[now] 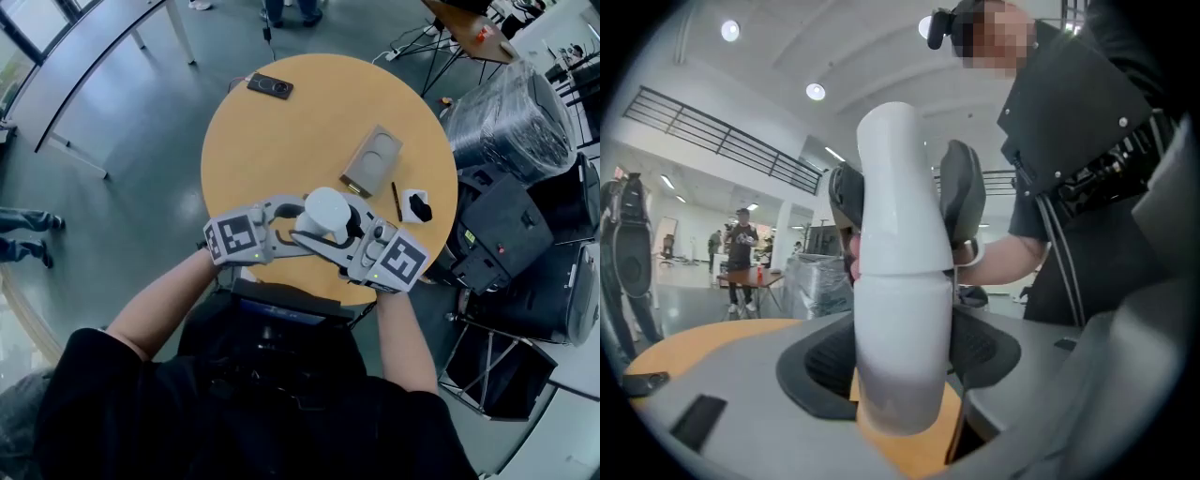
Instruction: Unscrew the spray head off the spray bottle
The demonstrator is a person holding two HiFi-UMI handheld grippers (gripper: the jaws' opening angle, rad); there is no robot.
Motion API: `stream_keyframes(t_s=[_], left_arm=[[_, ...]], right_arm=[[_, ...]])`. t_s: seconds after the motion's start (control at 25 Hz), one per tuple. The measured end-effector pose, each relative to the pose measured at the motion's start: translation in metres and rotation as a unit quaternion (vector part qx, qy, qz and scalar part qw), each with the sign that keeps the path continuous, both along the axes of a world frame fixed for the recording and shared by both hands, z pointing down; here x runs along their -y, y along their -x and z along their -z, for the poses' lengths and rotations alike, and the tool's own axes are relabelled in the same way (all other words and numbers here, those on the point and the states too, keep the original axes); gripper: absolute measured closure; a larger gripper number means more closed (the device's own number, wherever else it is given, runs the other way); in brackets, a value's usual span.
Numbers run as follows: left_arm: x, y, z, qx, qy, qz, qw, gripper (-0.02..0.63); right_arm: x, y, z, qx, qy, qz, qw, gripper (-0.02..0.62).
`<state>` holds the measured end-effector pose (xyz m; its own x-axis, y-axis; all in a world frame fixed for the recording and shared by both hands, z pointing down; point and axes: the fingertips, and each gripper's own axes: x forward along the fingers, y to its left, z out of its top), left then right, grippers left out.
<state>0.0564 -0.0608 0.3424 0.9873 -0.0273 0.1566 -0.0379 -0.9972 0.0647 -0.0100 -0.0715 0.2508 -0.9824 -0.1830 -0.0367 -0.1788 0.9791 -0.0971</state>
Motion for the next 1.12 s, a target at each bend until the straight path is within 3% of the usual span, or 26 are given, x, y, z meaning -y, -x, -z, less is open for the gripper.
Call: stream_keyframes(t_s=[0.16, 0.28, 0.36, 0.48, 0.68, 0.88, 1.12], left_arm=[[-0.025, 0.001, 0.006, 0.004, 0.004, -0.065, 0.9979, 0.302], [-0.023, 0.000, 0.007, -0.001, 0.007, -0.057, 0.9983, 0.301], [-0.015, 0.002, 0.008, -0.005, 0.008, -0.035, 0.9993, 0.301], [-0.004, 0.003, 0.006, -0.005, -0.004, -0.004, 1.0000, 0.301], [0.014, 0.004, 0.002, -0.004, -0.014, 0.062, 0.9980, 0.301], [0.038, 0.003, -0.003, 0.000, -0.010, 0.146, 0.9892, 0.301], [0.060, 0.004, -0.006, 0.015, -0.027, 0.236, 0.9712, 0.301]], right_arm=[[-0.027, 0.000, 0.006, 0.012, 0.007, 0.085, 0.996, 0.367], [-0.025, 0.000, 0.007, 0.009, -0.009, 0.085, 0.996, 0.357], [-0.011, 0.000, 0.010, 0.017, -0.021, 0.046, 0.999, 0.337], [0.010, -0.004, 0.007, 0.009, -0.019, -0.009, 1.000, 0.235], [0.026, -0.014, -0.001, 0.011, 0.003, -0.071, 0.997, 0.173], [0.041, -0.023, -0.009, 0.009, 0.014, -0.148, 0.989, 0.170], [0.059, -0.026, -0.011, 0.015, 0.024, -0.273, 0.962, 0.219]])
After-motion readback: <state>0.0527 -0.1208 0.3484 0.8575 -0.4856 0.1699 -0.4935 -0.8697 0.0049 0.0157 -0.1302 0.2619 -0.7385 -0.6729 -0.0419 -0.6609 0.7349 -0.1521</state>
